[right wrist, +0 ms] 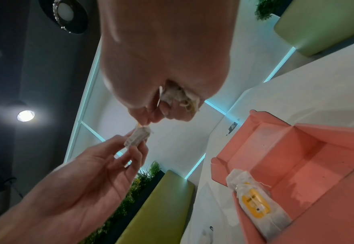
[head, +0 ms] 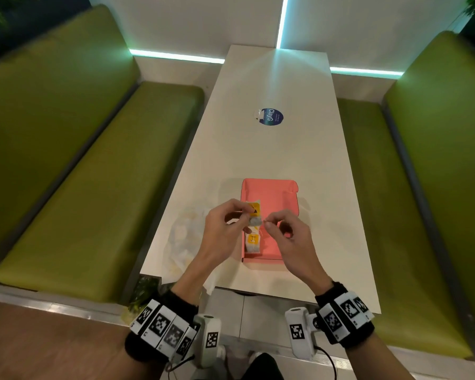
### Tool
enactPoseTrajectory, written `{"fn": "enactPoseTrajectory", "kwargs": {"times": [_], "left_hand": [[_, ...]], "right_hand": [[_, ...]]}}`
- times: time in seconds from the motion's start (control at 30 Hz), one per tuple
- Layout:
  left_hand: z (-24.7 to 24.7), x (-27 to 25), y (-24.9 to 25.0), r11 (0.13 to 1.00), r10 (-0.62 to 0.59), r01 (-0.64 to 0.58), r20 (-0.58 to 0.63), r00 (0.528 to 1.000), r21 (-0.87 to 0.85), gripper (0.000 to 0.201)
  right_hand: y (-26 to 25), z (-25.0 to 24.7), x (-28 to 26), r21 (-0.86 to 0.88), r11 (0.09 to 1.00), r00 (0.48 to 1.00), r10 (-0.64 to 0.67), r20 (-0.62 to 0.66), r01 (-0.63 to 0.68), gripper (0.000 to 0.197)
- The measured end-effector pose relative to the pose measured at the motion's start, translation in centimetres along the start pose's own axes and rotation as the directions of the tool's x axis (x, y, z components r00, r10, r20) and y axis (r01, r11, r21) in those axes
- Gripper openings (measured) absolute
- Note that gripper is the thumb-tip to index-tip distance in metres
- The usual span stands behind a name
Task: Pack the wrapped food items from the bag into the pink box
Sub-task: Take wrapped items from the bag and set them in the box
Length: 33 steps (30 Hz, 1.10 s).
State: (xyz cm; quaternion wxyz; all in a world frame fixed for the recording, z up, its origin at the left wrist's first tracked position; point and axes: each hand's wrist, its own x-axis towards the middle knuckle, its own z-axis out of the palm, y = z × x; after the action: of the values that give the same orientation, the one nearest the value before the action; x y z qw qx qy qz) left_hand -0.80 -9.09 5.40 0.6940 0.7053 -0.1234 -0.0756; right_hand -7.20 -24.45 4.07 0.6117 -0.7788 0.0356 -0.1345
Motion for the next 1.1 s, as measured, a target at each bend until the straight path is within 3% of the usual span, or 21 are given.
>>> {"fn": "enactPoseTrajectory", "kwargs": {"times": [0.1, 0.17, 0.5, 0.63, 0.8, 0.97, 1.1], "left_hand": [[0.1, -0.1, 0.0, 0.997, -0.060, 0.060, -0.004, 0.998, -0.058, 0.012], [0.1, -0.2, 0.0, 0.986, -0.105, 0.103, -0.006, 0.994, -0.129, 0.011], [0.7, -0.2, 0.1, 0.981, -0.126, 0.108, -0.102, 0.987, -0.161, 0.011], [0.9, -0.5, -0.1, 0.979, -0.132, 0.106, -0.147, 0.980, -0.173, 0.008], [1.1, -0.6, -0.6, 0.992, -0.083, 0.064, -0.186, 0.979, -0.105, 0.010], [0.8, -0.6, 0.0, 0.984, -0.074, 0.047, -0.157, 0.985, -0.170, 0.008], [0.5, -0.5, 0.0, 0.989, -0.049, 0.031, -0.123, 0.991, -0.146, 0.010]], "right_hand": [[0.1, -0.3, 0.1, 0.032, 0.996, 0.985, 0.073, 0.158, -0.079, 0.011], [0.1, -0.5, 0.3, 0.035, 0.993, 0.975, 0.101, 0.198, -0.110, 0.010], [-1.1, 0.2, -0.1, 0.165, 0.974, 0.982, 0.137, 0.134, -0.158, 0.011], [-1.0, 0.4, -0.3, 0.133, 0.980, 0.988, 0.137, 0.075, -0.146, 0.013], [-1.1, 0.7, -0.7, 0.181, 0.969, 0.981, 0.144, 0.130, -0.166, 0.020], [-0.6, 0.6, -1.2, 0.137, 0.975, 0.982, 0.158, 0.106, -0.172, 0.027], [-0.8, 0.3, -1.8, 0.032, 0.992, 0.955, 0.105, 0.276, -0.118, 0.034]]}}
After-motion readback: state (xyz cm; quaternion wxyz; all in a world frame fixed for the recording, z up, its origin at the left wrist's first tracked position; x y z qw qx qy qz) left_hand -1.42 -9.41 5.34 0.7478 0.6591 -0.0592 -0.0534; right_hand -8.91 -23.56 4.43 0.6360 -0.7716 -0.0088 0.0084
